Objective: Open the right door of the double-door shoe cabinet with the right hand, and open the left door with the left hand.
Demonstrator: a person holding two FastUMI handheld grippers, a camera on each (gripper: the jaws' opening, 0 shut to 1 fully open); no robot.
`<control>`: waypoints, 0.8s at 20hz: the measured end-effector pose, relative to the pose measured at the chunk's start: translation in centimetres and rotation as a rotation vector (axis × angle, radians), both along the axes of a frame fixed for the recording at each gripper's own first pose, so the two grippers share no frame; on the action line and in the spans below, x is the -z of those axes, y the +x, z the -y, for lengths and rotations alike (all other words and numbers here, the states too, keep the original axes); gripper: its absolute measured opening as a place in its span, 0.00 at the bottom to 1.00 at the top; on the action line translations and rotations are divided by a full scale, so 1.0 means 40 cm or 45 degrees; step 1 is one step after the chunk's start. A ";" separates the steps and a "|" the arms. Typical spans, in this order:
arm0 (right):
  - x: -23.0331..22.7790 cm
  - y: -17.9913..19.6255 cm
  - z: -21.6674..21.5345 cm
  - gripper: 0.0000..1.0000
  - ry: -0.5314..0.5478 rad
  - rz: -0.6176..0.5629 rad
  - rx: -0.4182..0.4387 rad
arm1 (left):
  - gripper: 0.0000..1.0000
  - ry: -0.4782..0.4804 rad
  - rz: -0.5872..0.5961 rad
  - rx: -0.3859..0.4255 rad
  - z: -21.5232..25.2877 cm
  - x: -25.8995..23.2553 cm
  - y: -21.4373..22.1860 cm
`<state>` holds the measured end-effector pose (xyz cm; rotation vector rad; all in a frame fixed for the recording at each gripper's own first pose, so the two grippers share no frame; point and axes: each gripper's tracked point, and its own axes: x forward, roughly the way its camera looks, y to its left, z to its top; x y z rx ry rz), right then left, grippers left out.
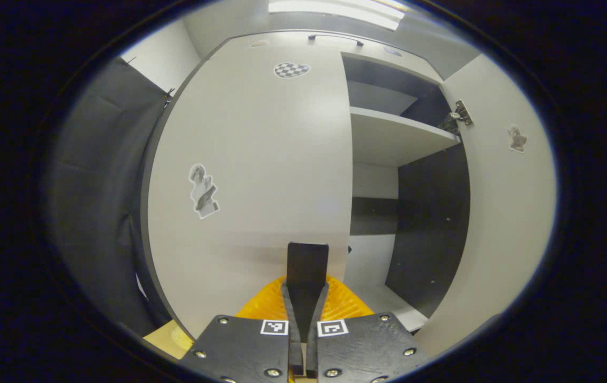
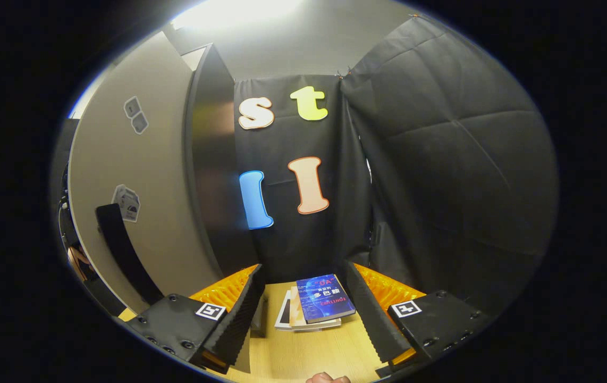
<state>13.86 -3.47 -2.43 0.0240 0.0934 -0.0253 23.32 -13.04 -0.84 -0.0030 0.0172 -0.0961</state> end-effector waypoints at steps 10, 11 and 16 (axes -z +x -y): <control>-0.037 -0.196 -0.091 0.97 -0.040 0.017 0.097 | 0.05 -0.051 -0.011 0.145 -0.048 -0.028 -0.125; -0.035 -0.219 -0.102 0.97 -0.046 0.020 0.105 | 0.05 -0.054 -0.007 0.156 -0.057 -0.028 -0.128; -0.020 -0.304 -0.174 0.91 -0.030 0.032 0.104 | 0.05 -0.063 0.000 0.206 -0.108 -0.041 -0.132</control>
